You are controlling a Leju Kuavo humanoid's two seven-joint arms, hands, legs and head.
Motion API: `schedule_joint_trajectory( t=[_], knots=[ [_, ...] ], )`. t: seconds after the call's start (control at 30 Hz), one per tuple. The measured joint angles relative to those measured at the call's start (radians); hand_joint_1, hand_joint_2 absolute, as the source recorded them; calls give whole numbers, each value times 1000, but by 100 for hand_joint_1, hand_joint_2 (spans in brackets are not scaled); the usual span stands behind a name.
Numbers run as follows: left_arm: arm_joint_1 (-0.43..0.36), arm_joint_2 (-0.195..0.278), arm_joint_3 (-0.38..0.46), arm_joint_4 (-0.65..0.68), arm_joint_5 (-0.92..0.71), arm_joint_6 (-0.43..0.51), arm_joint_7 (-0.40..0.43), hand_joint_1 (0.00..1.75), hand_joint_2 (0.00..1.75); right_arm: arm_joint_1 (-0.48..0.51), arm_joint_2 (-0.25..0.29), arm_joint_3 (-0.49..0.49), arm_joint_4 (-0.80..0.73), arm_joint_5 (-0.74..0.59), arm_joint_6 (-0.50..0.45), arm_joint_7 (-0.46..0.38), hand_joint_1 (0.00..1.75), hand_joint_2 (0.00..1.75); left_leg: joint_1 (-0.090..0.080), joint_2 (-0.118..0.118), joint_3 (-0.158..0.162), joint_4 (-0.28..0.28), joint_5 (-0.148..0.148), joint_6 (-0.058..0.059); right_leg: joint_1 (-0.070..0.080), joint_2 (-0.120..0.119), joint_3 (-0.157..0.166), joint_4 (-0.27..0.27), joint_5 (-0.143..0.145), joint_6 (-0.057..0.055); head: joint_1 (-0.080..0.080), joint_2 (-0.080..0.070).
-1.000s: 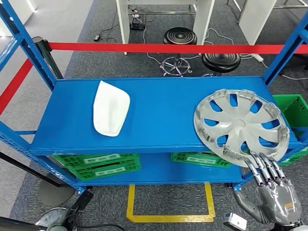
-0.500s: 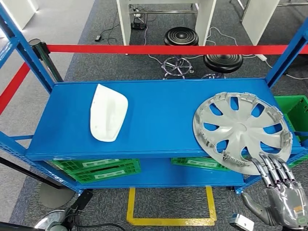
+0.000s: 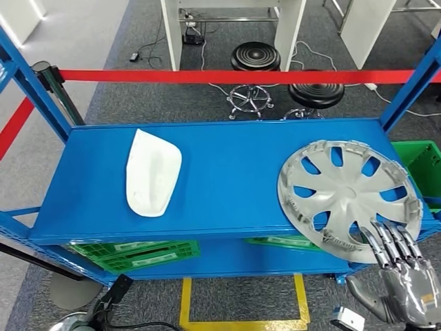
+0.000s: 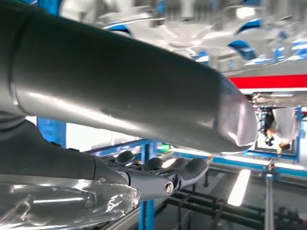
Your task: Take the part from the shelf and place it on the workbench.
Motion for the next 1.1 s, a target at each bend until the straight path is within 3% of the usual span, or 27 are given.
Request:
schedule_joint_trajectory(
  t=[0.07, 0.17, 0.2, 0.23, 0.27, 0.33, 0.37, 0.43, 0.57, 0.6, 0.67, 0.7, 0.73, 0.77, 0.83, 0.9, 1.03, 1.1],
  knots=[
    [0, -1, 0, 0, 0, 17, 9, 0, 0, 0, 0, -2, -1, 0, 2, 1, 0, 0, 3, 0, 7, -5, -3, 13, 0, -3, -17, 39, -24, 9, 5, 0],
    [-2, -2, 2, 0, 0, 39, 25, 0, 0, 6, 1, -4, -2, 1, 7, 5, 0, 0, 3, 1, 16, -6, -13, 27, -1, -6, -123, 229, -99, 15, 12, 0],
    [-2, -2, 3, 0, 0, 42, 29, 0, 0, 9, 2, -3, -2, 1, 9, 6, 0, 0, 2, 0, 19, -6, -17, 28, -1, -6, -155, 276, -106, 16, 12, 0],
    [-1, -3, 3, 0, -1, 44, 31, 0, 0, 12, 3, -3, -2, 1, 11, 8, 0, 0, 1, 0, 25, -6, -21, 28, -1, -6, -171, 288, -92, 15, 13, 0],
    [-1, -5, 4, 0, -1, 46, 32, 0, 0, 14, 4, -3, -2, 2, 13, 9, 0, 0, 1, -1, 33, -6, -26, 27, -1, -6, -165, 259, -58, 14, 13, 0],
    [-2, -6, 4, 0, -2, 49, 32, 0, 0, 16, 4, -4, -2, 2, 16, 12, 0, 0, 1, -2, 50, -5, -37, 20, -1, -6, -113, 130, 26, 11, 13, 0],
    [-3, -6, 4, 0, -2, 50, 33, 0, 0, 16, 4, -4, -3, 2, 17, 12, 0, 0, 0, -3, 55, -4, -42, 16, -1, -6, -85, 70, 50, 9, 14, 0],
    [-5, -6, 5, 0, -3, 54, 34, 0, 0, 18, 4, -4, -6, 2, 22, 13, 0, 0, -4, -4, 56, -2, -45, 6, 1, -3, -62, 23, 56, 3, 13, 0],
    [-7, -8, 5, 0, -8, 57, 36, 0, 0, 20, 5, -3, -8, 2, 27, 15, 0, 0, -3, -2, 47, 15, -62, -15, -2, -2, -59, 15, 56, -19, 8, 0],
    [-8, -8, 4, 0, -8, 58, 36, 0, 0, 20, 5, -3, -8, 2, 27, 15, 0, 0, -3, -1, 30, 52, -84, -21, -4, -4, -57, 13, 56, -23, 6, 0],
    [-9, -9, 4, 0, -8, 58, 36, 0, 0, 20, 5, -3, -8, 2, 28, 15, 0, 0, -1, -1, -34, 179, -143, -27, -5, -5, -57, 12, 54, -29, 2, 0],
    [-9, -8, 5, 0, -8, 58, 36, 0, 0, 20, 5, -3, -7, 2, 29, 16, 0, 0, -1, 0, -65, 237, -161, -28, -5, -5, -56, 13, 53, -31, 2, 0],
    [-8, -8, 5, 0, -8, 58, 37, 0, 0, 21, 5, -2, -7, 1, 31, 17, 0, 0, -1, 0, -83, 267, -161, -28, -5, -5, -55, 13, 52, -32, 2, 0],
    [-7, -8, 5, 0, -8, 58, 37, 0, 0, 21, 5, -1, -7, 0, 35, 18, 0, 0, -1, 0, -83, 258, -140, -27, -5, -5, -54, 13, 52, -32, 2, 0],
    [-8, -8, 5, 0, -8, 58, 37, 0, 0, 21, 5, 1, -8, -2, 46, 20, 0, 0, -1, 0, -34, 144, -65, -22, -5, -3, -49, 13, 49, -28, 2, 0],
    [-10, -8, 5, 0, -8, 58, 37, 0, 0, 21, 5, 2, -8, -4, 53, 21, 0, 0, -1, 1, 16, 30, -24, -15, 0, -2, -48, 15, 45, -20, 2, 0],
    [-9, -9, 5, 0, -8, 58, 37, 0, 0, 23, 5, 4, -8, -5, 58, 21, 0, 0, 0, 0, 28, -4, -24, 4, 2, -2, -50, 12, 43, 1, 2, 0],
    [-9, -8, 6, 0, -8, 59, 37, 0, 0, 24, 5, 5, -9, -5, 59, 21, 0, 0, 4, 0, 33, -9, -23, 16, 1, -5, -74, 65, 9, 11, 7, 0]
  ],
)
